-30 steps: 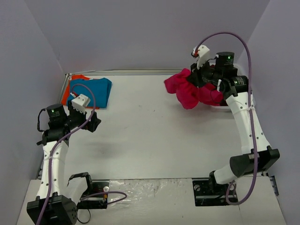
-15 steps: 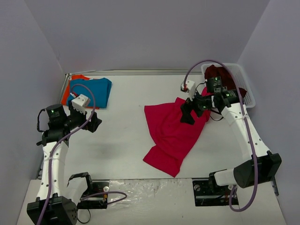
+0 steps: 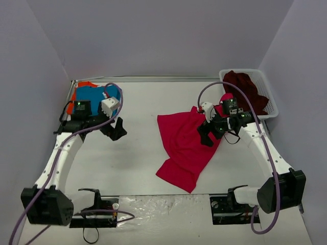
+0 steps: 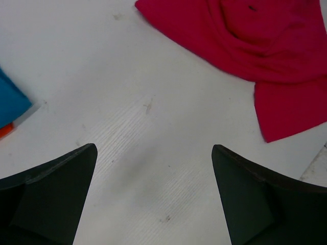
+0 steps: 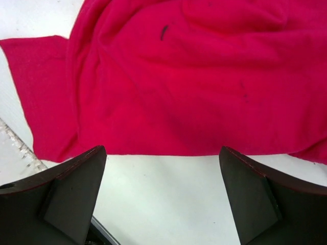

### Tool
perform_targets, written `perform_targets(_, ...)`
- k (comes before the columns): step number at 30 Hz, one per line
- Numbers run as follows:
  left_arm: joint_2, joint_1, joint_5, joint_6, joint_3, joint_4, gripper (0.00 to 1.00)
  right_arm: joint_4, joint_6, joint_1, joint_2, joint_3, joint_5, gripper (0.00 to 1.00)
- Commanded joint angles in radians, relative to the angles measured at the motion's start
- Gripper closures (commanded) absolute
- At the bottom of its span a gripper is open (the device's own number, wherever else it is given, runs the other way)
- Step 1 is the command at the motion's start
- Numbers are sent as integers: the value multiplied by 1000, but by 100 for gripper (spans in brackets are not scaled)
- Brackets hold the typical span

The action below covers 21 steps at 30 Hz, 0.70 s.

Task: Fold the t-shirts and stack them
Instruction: Move the tshirt to the center of the board

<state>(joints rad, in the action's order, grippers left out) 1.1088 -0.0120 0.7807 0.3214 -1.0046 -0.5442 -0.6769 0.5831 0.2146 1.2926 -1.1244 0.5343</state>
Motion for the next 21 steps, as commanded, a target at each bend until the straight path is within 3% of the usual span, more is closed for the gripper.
perform_targets(1, 150, -104, -6, 65, -159, -120, 6, 63, -40, -15, -73, 41, -60, 11)
perform_targets(7, 501, -143, 250, -51, -366, -152, 6, 117, -46, -119, -130, 120, 45, 11)
perform_targets(11, 711, -169, 264, -160, -518, -140, 6, 132, -48, -170, -134, 143, 89, 11)
perform_targets(16, 888, -216, 259, -347, -594, -47, 5, 138, -29, -210, -150, 147, 110, 11)
perform_targets(21, 1016, -272, 250, -412, -701, -28, 5, 142, -35, -210, -147, 146, 105, 11)
